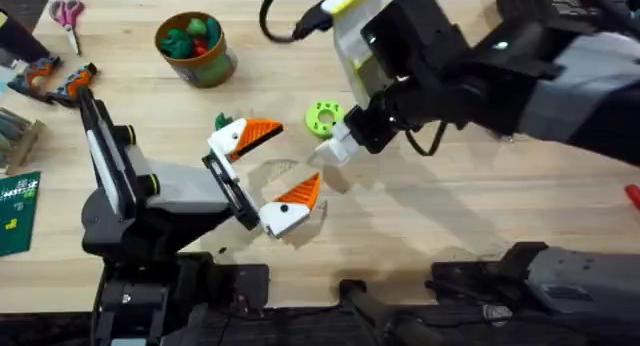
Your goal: Pick up the gripper from the table and insert it into the empty holder that is missing its gripper. Then pick up a screw, insert it into the mounting hole, and use the screwdriver to tighten it. Finally, clean up the table by picking up the vegetable and placing it into the bucket.
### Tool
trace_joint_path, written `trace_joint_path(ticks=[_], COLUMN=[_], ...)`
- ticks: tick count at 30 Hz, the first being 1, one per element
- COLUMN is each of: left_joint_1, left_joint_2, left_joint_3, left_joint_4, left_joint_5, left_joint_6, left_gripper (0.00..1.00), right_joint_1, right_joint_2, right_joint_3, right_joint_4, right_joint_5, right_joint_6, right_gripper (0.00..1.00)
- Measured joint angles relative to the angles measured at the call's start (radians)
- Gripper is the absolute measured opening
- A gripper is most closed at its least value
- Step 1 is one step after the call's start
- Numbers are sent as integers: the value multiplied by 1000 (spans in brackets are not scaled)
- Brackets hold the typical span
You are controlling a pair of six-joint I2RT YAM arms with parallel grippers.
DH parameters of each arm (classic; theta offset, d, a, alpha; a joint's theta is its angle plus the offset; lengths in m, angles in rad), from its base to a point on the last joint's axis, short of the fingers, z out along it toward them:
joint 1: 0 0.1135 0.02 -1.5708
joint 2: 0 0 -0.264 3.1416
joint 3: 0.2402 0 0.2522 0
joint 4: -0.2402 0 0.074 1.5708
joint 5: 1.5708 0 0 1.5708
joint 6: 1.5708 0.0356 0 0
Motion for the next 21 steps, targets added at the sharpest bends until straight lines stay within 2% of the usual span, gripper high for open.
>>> trace_joint_path(ticks=[8, 14, 21], left_joint_1=[0, 0, 0], left_joint_2=[0, 0, 0], left_joint_3=[0, 0, 0], left_joint_4=[0, 0, 0], left_joint_5=[0, 0, 0], left_joint_6=[0, 0, 0], left_gripper=[986, 986, 985], right_joint_1=[0, 0, 0], right_joint_2=[150, 213, 228], right_joint_3=[45, 60, 60], right_joint_4=[38, 95, 125], right_joint_5=[11, 12, 15], right_joint_6=[-54, -65, -67], right_gripper=[994, 991, 811])
